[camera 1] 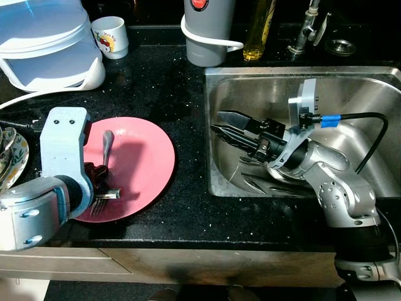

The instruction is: Kitchen organization

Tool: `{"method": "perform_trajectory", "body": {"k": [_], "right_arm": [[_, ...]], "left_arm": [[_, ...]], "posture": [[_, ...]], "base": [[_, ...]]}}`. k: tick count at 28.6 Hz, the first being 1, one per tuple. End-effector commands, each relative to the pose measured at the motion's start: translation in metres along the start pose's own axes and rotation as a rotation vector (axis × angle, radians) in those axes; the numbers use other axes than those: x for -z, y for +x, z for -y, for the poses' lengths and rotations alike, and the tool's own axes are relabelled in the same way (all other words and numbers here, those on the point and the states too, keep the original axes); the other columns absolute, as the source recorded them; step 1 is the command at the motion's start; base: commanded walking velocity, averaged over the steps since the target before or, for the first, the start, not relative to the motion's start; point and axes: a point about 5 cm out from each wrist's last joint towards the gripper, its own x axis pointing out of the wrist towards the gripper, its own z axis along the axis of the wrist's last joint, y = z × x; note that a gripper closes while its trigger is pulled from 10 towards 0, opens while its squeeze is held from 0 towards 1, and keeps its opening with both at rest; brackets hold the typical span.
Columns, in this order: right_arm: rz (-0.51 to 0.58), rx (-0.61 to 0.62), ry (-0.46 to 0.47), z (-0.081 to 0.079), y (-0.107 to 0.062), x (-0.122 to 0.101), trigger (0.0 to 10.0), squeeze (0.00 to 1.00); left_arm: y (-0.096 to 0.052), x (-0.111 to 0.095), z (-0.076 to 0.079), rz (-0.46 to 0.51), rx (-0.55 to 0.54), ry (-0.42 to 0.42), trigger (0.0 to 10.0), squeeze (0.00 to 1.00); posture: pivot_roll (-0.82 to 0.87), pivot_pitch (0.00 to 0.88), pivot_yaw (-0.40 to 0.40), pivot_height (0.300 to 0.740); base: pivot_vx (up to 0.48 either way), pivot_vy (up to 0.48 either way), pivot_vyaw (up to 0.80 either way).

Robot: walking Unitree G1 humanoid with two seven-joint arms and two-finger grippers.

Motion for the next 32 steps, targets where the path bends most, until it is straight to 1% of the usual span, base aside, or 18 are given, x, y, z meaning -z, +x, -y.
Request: {"method": "perform_trajectory", "body": {"k": [1, 4, 6, 7, 8, 9, 10, 11, 13, 14, 16, 19, 23, 24, 25, 26, 27, 32], "right_arm": [[-0.016, 0.007, 0.021, 0.0, -0.002, 0.007, 10.0, 0.0], [-0.017, 0.006, 0.02, 0.0, -0.002, 0.007, 10.0, 0.0], [-0.018, 0.005, 0.02, 0.0, -0.001, 0.007, 10.0, 0.0], [-0.017, 0.005, 0.02, 0.0, -0.001, 0.007, 10.0, 0.0], [-0.013, 0.007, 0.02, 0.001, -0.001, 0.006, 10.0, 0.0], [-0.013, 0.007, 0.02, 0.001, -0.001, 0.006, 10.0, 0.0], [-0.011, 0.008, 0.021, 0.001, 0.0, 0.006, 10.0, 0.0], [-0.011, 0.008, 0.021, 0.001, 0.0, 0.006, 10.0, 0.0], [0.007, 0.017, 0.027, 0.002, 0.0, 0.004, 10.0, 0.0], [0.007, 0.017, 0.027, 0.002, 0.0, 0.004, 10.0, 0.0], [0.029, 0.025, 0.034, 0.003, 0.0, 0.002, 10.0, 0.0], [0.055, 0.03, 0.041, 0.004, 0.0, -0.001, 10.0, 0.0], [0.08, 0.038, 0.051, 0.005, -0.001, -0.004, 10.0, 0.0], [0.093, 0.045, 0.057, 0.006, -0.001, -0.005, 10.0, 0.0], [0.108, 0.056, 0.064, 0.007, -0.001, -0.007, 10.0, 0.0], [0.108, 0.056, 0.064, 0.007, -0.001, -0.007, 10.0, 0.0], [0.119, 0.075, 0.068, 0.01, -0.002, -0.008, 10.0, 0.0], [0.125, 0.121, 0.058, 0.016, -0.002, -0.01, 10.0, 0.0]], "left_arm": [[0.007, 0.016, 0.0, -0.102, 0.006, 0.023, 0.0, 0.0], [0.007, 0.016, 0.0, -0.101, 0.009, 0.02, 0.0, 0.0], [0.006, 0.01, 0.001, -0.08, 0.011, 0.015, 0.0, 0.0], [0.006, 0.002, 0.002, -0.044, 0.016, 0.012, 0.0, 0.0], [0.003, -0.016, 0.004, 0.029, 0.019, -0.014, 0.0, 0.0], [0.003, -0.016, 0.004, 0.029, 0.019, -0.014, 0.0, 0.0], [0.001, -0.023, 0.004, 0.06, 0.019, -0.031, 0.0, 0.0], [0.001, -0.023, 0.004, 0.06, 0.019, -0.031, 0.0, 0.0], [-0.005, -0.044, 0.001, 0.163, 0.005, -0.038, 0.0, 0.0], [-0.005, -0.044, 0.001, 0.163, 0.005, -0.038, 0.0, 0.0], [-0.01, -0.057, -0.002, 0.23, -0.01, -0.037, 0.0, 0.0], [-0.011, -0.061, -0.005, 0.254, -0.021, -0.028, 0.0, 0.0], [-0.011, -0.064, -0.005, 0.278, -0.018, -0.019, 0.0, 0.0], [-0.01, -0.066, -0.003, 0.29, -0.012, -0.014, 0.3, 0.0], [-0.008, -0.069, -0.001, 0.303, 0.001, -0.009, 4.7, 0.0], [-0.008, -0.069, -0.001, 0.303, 0.001, -0.009, 4.7, 0.0], [-0.007, -0.073, 0.001, 0.322, 0.012, -0.001, 10.0, 0.0], [-0.003, -0.081, 0.006, 0.365, 0.04, 0.02, 10.0, 0.0]], "posture": [[0.15, 0.138, 0.012, 0.74], [0.15, 0.136, 0.009, 0.74], [0.15, 0.135, 0.007, 0.74], [0.15, 0.135, 0.005, 0.74], [0.14, 0.135, 0.005, 0.74], [0.14, 0.135, 0.005, 0.74], [0.14, 0.135, 0.005, 0.74], [0.14, 0.135, 0.005, 0.74], [0.14, 0.136, 0.002, 0.74], [0.14, 0.136, 0.002, 0.74], [0.14, 0.136, 0.002, 0.74], [0.14, 0.136, 0.004, 0.74], [0.14, 0.136, 0.002, 0.74], [0.14, 0.136, 0.002, 0.74], [0.13, 0.136, 0.002, 0.74], [0.13, 0.136, 0.002, 0.74], [0.13, 0.135, 0.003, 0.74], [0.13, 0.133, 0.003, 0.74]], "base": [[0.0, 0.0, 0.0], [0.0, 0.0, 0.0], [0.0, 0.0, 0.0], [0.0, 0.0, 0.0], [0.0, 0.0, 0.0], [0.0, 0.0, 0.0], [0.0, 0.0, 0.0], [0.0, 0.0, 0.0], [0.0, 0.0, 0.0], [0.0, 0.0, 0.0], [0.0, 0.0, 0.0], [0.0, 0.0, 0.0], [0.0, 0.0, 0.0], [0.0, 0.0, 0.0], [0.0, 0.0, 0.0], [0.0, 0.0, 0.0], [0.0, 0.0, 0.0], [0.0, 0.0, -0.17]]}}
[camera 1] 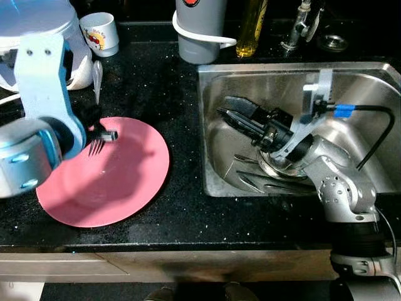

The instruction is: Kitchen organization

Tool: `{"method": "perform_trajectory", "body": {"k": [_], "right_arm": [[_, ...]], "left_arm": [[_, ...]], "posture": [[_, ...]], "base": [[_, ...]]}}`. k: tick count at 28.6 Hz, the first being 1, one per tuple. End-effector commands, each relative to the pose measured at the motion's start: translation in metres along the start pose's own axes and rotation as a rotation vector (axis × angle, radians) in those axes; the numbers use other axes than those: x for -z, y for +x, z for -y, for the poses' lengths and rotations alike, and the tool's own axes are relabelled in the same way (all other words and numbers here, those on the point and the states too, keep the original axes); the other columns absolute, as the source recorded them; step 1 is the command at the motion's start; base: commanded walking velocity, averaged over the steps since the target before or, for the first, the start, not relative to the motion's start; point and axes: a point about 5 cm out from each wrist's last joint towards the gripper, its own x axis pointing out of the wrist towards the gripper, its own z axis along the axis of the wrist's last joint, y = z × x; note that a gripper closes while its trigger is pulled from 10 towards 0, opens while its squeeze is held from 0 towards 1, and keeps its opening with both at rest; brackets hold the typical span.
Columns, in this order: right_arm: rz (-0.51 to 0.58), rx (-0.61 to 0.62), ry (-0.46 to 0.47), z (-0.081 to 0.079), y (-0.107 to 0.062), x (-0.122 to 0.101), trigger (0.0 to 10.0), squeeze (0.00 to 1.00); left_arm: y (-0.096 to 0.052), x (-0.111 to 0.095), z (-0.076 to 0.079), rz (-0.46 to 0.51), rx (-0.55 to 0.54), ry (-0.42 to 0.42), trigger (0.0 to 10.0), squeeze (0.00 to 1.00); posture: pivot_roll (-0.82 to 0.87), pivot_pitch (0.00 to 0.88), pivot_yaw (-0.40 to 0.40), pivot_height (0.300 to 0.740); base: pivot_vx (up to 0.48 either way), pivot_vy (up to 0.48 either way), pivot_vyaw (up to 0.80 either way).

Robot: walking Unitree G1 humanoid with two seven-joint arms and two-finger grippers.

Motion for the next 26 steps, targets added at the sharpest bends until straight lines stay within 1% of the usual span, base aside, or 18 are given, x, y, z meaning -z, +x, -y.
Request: {"method": "perform_trajectory", "body": {"k": [1, 2, 3, 6, 8, 10, 11, 12, 13, 16, 20, 21, 22, 23, 25, 26], "right_arm": [[-0.003, 0.021, 0.007, 0.003, -0.002, 0.002, 10.0, 0.0], [-0.012, 0.051, -0.004, 0.006, -0.002, 0.003, 10.0, 0.0], [-0.012, 0.051, -0.004, 0.006, -0.002, 0.003, 10.0, 0.0], [-0.013, 0.067, 0.0, 0.007, -0.001, 0.004, 10.0, 0.0], [-0.013, 0.067, 0.0, 0.007, -0.001, 0.004, 10.0, 0.0], [-0.013, 0.081, -0.006, 0.008, -0.002, 0.004, 10.0, 0.0], [-0.013, 0.081, -0.006, 0.008, -0.002, 0.004, 10.0, 0.0], [-0.009, 0.093, -0.009, 0.009, -0.003, 0.003, 10.0, 0.0], [-0.009, 0.093, -0.009, 0.009, -0.003, 0.003, 10.0, 0.0], [-0.01, 0.133, -0.021, 0.014, -0.004, 0.001, 10.0, 0.0], [-0.014, 0.149, -0.025, 0.016, -0.004, 0.002, 10.0, 0.0], [-0.017, 0.166, -0.029, 0.018, -0.004, 0.002, 10.0, 0.0], [-0.025, 0.183, -0.035, 0.021, -0.004, 0.002, 10.0, 0.0], [-0.025, 0.183, -0.035, 0.021, -0.004, 0.002, 10.0, 0.0], [-0.031, 0.202, -0.042, 0.023, -0.004, 0.002, 10.0, 0.0], [-0.03, 0.21, -0.052, 0.024, -0.004, 0.002, 10.0, 0.0]], "left_arm": [[0.003, 0.002, 0.001, -0.003, 0.007, 0.013, 10.0, 0.0], [0.01, -0.004, 0.009, 0.04, 0.062, 0.032, 10.0, 0.0], [0.01, -0.004, 0.009, 0.04, 0.062, 0.032, 10.0, 0.0], [0.016, -0.006, 0.031, 0.077, 0.194, 0.12, 10.0, 0.0], [0.016, -0.006, 0.031, 0.077, 0.194, 0.12, 10.0, 0.0], [0.016, -0.006, 0.044, 0.096, 0.278, 0.15, 10.0, 0.0], [0.016, -0.006, 0.044, 0.096, 0.278, 0.15, 10.0, 0.0], [0.015, -0.007, 0.052, 0.116, 0.341, 0.15, 10.0, 0.0], [0.015, -0.007, 0.052, 0.116, 0.341, 0.15, 10.0, 0.0], [0.012, -0.007, 0.066, 0.148, 0.476, 0.133, 10.0, 0.0], [0.012, -0.004, 0.068, 0.151, 0.497, 0.142, 10.0, 0.0], [0.014, 0.0, 0.069, 0.154, 0.516, 0.167, 10.0, 0.0], [0.018, 0.006, 0.07, 0.154, 0.526, 0.188, 10.0, 0.0], [0.018, 0.006, 0.07, 0.154, 0.526, 0.188, 10.0, 0.0], [0.026, 0.013, 0.072, 0.172, 0.54, 0.233, 10.0, 0.0], [0.029, 0.015, 0.075, 0.183, 0.559, 0.233, 10.0, 0.0]], "posture": [[0.13, 0.133, 0.003, 0.74], [0.12, 0.131, 0.005, 0.74], [0.12, 0.131, 0.005, 0.74], [0.11, 0.132, 0.005, 0.74], [0.11, 0.132, 0.005, 0.74], [0.11, 0.131, 0.008, 0.74], [0.11, 0.131, 0.008, 0.74], [0.11, 0.132, 0.008, 0.74], [0.11, 0.132, 0.008, 0.74], [0.1, 0.134, 0.009, 0.74], [0.11, 0.134, 0.008, 0.74], [0.11, 0.135, 0.007, 0.74], [0.11, 0.134, 0.006, 0.74], [0.11, 0.134, 0.006, 0.74], [0.1, 0.135, 0.011, 0.74], [0.1, 0.134, 0.012, 0.74]], "base": [[0.0, 0.0, -0.41], [0.0, 0.0, -0.76], [0.0, 0.0, -0.76], [0.0, 0.0, -0.75], [0.0, 0.0, -0.75], [0.0, 0.0, -0.7], [0.0, 0.0, -0.65], [0.0, 0.0, 0.0], [0.0, 0.0, 0.0], [0.0, 0.0, 0.0], [0.0, 0.0, 0.0], [0.0, 0.0, 0.0], [0.0, 0.0, -0.69], [0.0, 0.0, -0.69], [0.0, 0.0, -0.68], [0.0, 0.0, -0.67]]}}
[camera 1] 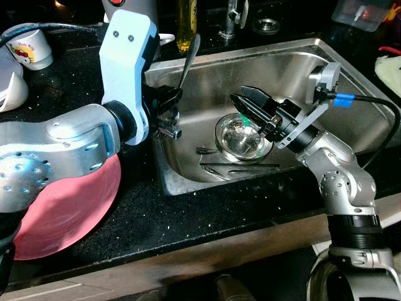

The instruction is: Kitchen organization

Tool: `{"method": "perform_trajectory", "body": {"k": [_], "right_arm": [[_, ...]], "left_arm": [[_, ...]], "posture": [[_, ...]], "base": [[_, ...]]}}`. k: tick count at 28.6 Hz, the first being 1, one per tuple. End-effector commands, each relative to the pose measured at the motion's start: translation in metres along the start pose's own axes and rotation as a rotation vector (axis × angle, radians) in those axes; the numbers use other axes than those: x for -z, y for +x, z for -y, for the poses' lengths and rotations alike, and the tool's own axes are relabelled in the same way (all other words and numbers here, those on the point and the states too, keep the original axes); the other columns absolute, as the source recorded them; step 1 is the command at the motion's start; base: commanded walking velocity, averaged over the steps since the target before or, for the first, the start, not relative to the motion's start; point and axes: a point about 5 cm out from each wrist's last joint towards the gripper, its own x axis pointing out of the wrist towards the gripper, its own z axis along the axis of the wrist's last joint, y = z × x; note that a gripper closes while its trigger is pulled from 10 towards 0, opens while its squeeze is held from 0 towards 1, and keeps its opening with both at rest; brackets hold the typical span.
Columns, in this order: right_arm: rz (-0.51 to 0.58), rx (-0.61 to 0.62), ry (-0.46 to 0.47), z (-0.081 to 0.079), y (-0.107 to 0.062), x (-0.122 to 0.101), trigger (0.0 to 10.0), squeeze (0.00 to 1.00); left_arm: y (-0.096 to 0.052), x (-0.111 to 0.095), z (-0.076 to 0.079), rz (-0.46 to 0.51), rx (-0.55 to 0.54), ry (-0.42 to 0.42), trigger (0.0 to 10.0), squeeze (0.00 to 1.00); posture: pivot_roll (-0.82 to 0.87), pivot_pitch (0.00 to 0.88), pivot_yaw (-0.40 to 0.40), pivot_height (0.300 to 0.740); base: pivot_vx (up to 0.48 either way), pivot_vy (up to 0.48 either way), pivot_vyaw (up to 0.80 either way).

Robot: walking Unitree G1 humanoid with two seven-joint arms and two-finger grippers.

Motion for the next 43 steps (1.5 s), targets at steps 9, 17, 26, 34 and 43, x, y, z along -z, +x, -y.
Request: {"method": "perform_trajectory", "body": {"k": [9, 17, 26, 34, 43], "right_arm": [[-0.014, 0.064, -0.045, 0.008, -0.009, -0.002, 10.0, 0.0], [-0.022, 0.101, -0.072, 0.014, -0.01, -0.003, 10.0, 0.0], [-0.004, 0.146, -0.087, 0.018, -0.012, -0.009, 10.0, 0.0], [-0.001, 0.165, -0.095, 0.021, -0.015, -0.011, 10.0, 0.0], [0.005, 0.163, -0.089, 0.02, -0.014, -0.009, 10.0, 0.0]], "left_arm": [[0.017, 0.004, 0.004, 0.074, 0.06, 0.056, 10.0, 0.0], [0.031, 0.017, 0.006, 0.123, 0.167, -0.009, 10.0, 0.0], [0.042, 0.052, 0.008, 0.008, 0.194, -0.049, 10.0, 0.0], [0.048, 0.061, 0.006, -0.03, 0.181, -0.061, 10.0, 0.1], [0.047, 0.052, -0.008, -0.004, 0.107, -0.043, 10.0, 1.0]], "posture": [[0.07, 0.133, 0.025, 0.74], [0.07, 0.129, 0.029, 0.74], [0.05, 0.127, 0.038, 0.74], [0.05, 0.131, 0.042, 0.74], [0.05, 0.134, 0.04, 0.74]], "base": [[0.0, 0.0, -0.15], [0.0, 0.0, 0.0], [0.0, 0.0, 0.0], [0.0, 0.0, 0.0], [0.0, 0.0, 0.0]]}}
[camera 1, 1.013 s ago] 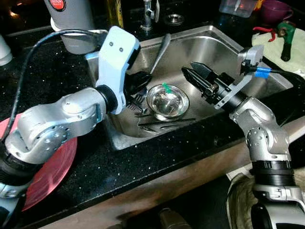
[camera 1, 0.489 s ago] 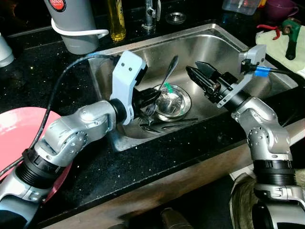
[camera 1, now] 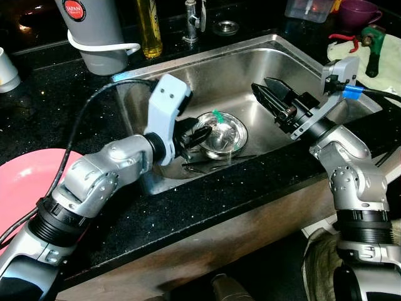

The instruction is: Kitchen organization

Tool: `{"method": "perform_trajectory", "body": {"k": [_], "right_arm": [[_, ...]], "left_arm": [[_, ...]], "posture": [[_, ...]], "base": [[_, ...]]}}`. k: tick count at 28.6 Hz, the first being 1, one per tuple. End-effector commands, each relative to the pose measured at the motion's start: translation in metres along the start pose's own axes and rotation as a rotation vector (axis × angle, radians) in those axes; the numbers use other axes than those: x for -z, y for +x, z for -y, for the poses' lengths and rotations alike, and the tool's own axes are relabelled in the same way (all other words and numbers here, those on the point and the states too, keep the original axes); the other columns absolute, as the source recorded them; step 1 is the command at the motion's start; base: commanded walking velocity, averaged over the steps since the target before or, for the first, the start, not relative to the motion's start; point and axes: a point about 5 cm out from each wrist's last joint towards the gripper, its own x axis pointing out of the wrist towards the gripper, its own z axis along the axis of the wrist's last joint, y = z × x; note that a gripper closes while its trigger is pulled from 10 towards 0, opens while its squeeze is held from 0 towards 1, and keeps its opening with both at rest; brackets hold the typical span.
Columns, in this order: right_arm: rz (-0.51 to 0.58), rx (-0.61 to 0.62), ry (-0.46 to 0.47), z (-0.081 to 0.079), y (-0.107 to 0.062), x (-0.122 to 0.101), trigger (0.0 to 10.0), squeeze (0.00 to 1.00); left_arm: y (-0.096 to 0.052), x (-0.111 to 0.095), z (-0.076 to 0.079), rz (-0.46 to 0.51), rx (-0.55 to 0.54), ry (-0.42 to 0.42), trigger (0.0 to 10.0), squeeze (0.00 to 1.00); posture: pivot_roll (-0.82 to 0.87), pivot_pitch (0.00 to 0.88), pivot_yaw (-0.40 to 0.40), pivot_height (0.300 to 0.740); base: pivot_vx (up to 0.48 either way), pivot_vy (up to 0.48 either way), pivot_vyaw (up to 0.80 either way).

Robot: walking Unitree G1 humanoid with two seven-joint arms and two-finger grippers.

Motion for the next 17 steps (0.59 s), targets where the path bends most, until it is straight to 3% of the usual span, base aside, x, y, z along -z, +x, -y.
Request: {"method": "perform_trajectory", "body": {"k": [1, 3, 4, 6, 7, 10, 17], "right_arm": [[0.012, 0.004, 0.0, 0.0, 0.0, 0.0, 10.0, 0.0], [0.018, 0.0, 0.003, -0.001, 0.0, -0.001, 10.0, 0.0], [0.022, -0.003, 0.005, -0.001, 0.0, -0.001, 10.0, 0.0], [0.025, -0.004, 0.006, -0.002, 0.0, -0.001, 10.0, 0.0], [0.031, -0.012, 0.016, -0.003, 0.001, -0.001, 10.0, 0.0], [0.034, -0.029, 0.029, -0.008, 0.002, 0.003, 10.0, 0.0], [0.047, -0.074, 0.071, -0.019, 0.008, 0.008, 10.0, 0.0]], "left_arm": [[-0.001, -0.001, -0.004, -0.009, -0.02, 0.009, 10.0, 1.0], [-0.003, -0.008, -0.009, 0.01, -0.07, 0.046, 10.0, 1.0], [-0.004, -0.012, -0.012, 0.022, -0.1, 0.076, 10.0, 0.87], [-0.006, -0.017, -0.015, 0.041, -0.127, 0.093, 10.0, 0.87], [-0.008, -0.024, -0.019, 0.08, -0.17, 0.106, 10.0, 0.0], [-0.017, -0.044, -0.025, 0.195, -0.273, 0.112, 10.0, 0.0], [-0.03, -0.061, -0.017, 0.299, -0.349, 0.147, 10.0, 0.0]], "posture": [[0.05, 0.134, 0.039, 0.74], [0.05, 0.135, 0.039, 0.74], [0.05, 0.135, 0.038, 0.74], [0.05, 0.135, 0.038, 0.74], [0.05, 0.136, 0.037, 0.74], [0.06, 0.136, 0.032, 0.74], [0.07, 0.134, 0.024, 0.74]], "base": [[0.0, 0.0, 0.0], [0.0, 0.0, 0.0], [0.0, 0.0, 0.0], [0.0, 0.0, 0.0], [0.0, 0.0, 0.0], [0.0, 0.0, 0.0], [0.0, 0.0, 0.0]]}}
